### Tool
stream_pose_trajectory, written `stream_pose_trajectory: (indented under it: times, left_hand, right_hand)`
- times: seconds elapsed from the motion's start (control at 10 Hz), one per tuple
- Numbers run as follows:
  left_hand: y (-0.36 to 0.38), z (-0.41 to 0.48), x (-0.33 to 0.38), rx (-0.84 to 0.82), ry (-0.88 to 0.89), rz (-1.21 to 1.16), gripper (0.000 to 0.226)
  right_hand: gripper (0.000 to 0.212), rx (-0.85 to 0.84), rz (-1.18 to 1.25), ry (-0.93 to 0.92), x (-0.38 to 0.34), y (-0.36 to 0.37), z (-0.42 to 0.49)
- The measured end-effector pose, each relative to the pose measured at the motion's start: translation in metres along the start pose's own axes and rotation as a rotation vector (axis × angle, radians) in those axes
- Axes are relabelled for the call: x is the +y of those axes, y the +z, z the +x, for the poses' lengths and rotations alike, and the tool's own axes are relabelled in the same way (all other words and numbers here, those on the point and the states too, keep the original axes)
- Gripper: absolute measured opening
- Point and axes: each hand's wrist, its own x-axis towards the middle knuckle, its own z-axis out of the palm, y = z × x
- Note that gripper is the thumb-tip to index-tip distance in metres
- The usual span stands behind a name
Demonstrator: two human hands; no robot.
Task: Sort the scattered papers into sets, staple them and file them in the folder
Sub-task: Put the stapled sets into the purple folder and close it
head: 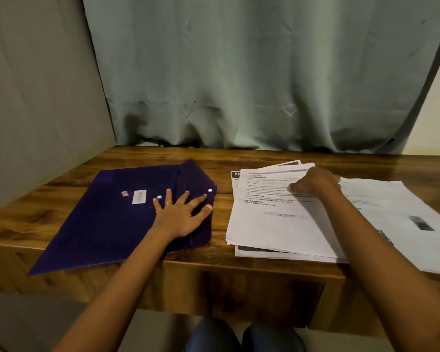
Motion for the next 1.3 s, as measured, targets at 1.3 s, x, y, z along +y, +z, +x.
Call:
stream_pose_trajectory:
  times: [1.3]
  left_hand:
    - [-0.001, -0.002, 0.0, 0.018, -0.005, -0.001, 0.064]
  right_hand:
    - [0.021, 0.172, 0.896, -0.168, 0.044, -0.011, 0.019]
